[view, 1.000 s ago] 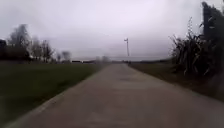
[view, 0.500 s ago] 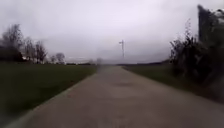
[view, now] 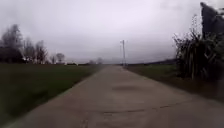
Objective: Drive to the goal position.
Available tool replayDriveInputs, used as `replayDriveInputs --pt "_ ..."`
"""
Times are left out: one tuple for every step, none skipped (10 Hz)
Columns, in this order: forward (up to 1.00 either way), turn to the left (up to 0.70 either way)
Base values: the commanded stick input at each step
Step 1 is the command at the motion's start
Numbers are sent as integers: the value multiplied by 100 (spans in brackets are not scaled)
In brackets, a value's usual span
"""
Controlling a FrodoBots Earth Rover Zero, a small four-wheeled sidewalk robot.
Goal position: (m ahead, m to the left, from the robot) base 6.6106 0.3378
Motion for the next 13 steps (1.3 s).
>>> replayDriveInputs --pt "85 0" --pt "85 0" --pt "85 0" --pt "85 0" --pt "85 0" --pt "85 0" --pt "85 0" --pt "85 0" --pt "85 0" --pt "85 0" --pt "85 0" --pt "85 0" --pt "85 0"
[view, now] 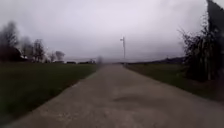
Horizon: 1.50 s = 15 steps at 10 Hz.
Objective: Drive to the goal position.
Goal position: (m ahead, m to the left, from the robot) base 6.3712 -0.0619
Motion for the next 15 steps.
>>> replayDriveInputs --pt "85 0" --pt "85 0" --pt "85 0" --pt "85 0" --pt "85 0" --pt "85 0" --pt "85 0" --pt "85 0" --pt "85 0" --pt "85 0" --pt "85 0" --pt "85 0" --pt "85 0" --pt "85 0" --pt "85 0"
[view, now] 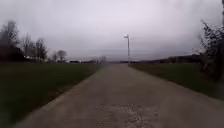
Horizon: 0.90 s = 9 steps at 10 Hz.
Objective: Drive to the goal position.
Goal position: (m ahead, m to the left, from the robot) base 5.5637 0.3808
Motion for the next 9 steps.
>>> replayDriveInputs --pt "85 0" --pt "85 0" --pt "85 0" --pt "85 0" --pt "85 0" --pt "85 0" --pt "85 0" --pt "85 -12" --pt "85 -14"
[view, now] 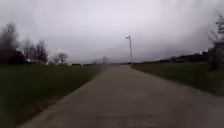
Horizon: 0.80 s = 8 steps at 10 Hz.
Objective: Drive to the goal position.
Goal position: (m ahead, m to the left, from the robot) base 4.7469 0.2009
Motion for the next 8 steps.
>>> replayDriveInputs --pt "85 -16" --pt "85 -17" --pt "85 -19" --pt "85 -20" --pt "85 -16" --pt "85 -7" --pt "85 0" --pt "85 0"
